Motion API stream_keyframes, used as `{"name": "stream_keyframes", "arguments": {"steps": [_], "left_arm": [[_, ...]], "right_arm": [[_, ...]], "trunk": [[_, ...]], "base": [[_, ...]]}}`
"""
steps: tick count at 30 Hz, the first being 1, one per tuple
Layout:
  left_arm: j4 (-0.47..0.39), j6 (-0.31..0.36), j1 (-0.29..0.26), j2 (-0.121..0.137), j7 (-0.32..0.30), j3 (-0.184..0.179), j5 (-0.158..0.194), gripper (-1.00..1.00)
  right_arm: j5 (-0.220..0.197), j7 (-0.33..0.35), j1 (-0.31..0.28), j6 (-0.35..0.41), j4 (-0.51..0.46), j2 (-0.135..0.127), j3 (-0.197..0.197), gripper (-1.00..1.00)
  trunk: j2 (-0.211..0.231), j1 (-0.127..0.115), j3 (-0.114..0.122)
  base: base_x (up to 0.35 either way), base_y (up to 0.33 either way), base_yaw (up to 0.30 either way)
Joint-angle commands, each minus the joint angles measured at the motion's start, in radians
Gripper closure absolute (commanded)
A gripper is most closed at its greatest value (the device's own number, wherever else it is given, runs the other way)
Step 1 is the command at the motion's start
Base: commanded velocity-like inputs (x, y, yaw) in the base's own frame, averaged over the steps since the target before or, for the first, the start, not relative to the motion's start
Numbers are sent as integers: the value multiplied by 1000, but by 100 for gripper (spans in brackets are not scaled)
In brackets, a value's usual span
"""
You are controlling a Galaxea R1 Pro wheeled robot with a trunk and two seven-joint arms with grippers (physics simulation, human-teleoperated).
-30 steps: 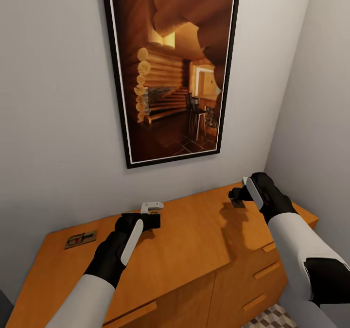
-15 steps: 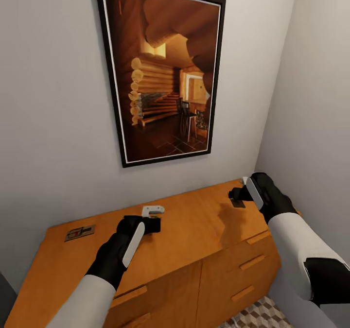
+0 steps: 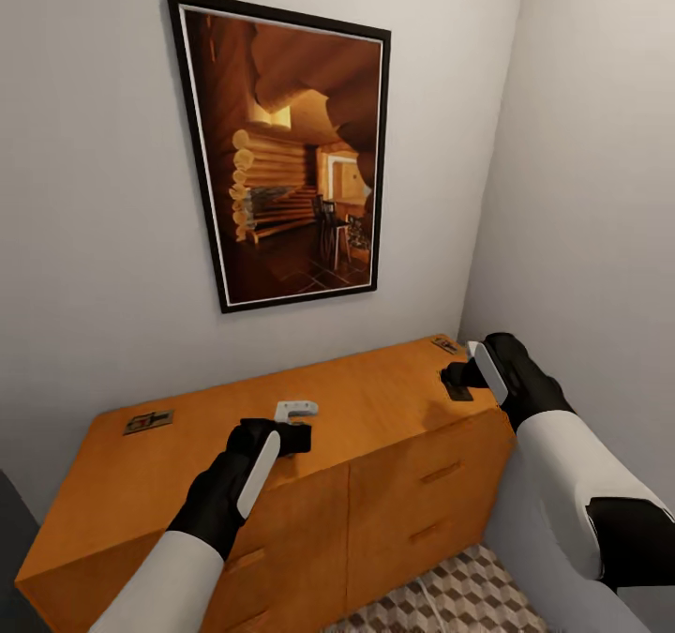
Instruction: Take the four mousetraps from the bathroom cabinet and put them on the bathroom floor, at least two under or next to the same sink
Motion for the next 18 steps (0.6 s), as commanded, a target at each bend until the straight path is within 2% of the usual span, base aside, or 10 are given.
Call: {"name": "stream_keyframes", "arguments": {"steps": [1, 6, 12, 18], "left_arm": [[-1, 4, -1, 0, 10, -1, 11, 100], [-1, 4, -1, 0, 10, -6, 11, 100], [-1, 4, -1, 0, 11, -54, 10, 100], [-1, 3, -1, 1, 10, -56, 9, 100]], "right_arm": [[-14, -10, 0, 3, -1, 0, 1, 100], [-14, -11, 0, 3, 0, 0, 1, 100], [-14, -11, 0, 3, 5, 0, 1, 100], [-14, -11, 0, 3, 6, 0, 1, 100]], "trunk": [[6, -4, 2], [41, -23, 17], [83, -46, 36], [125, -69, 55]], "base": [[-264, -210, 0], [-267, -210, 0], [-278, -206, 0], [-283, -193, 0]]}}
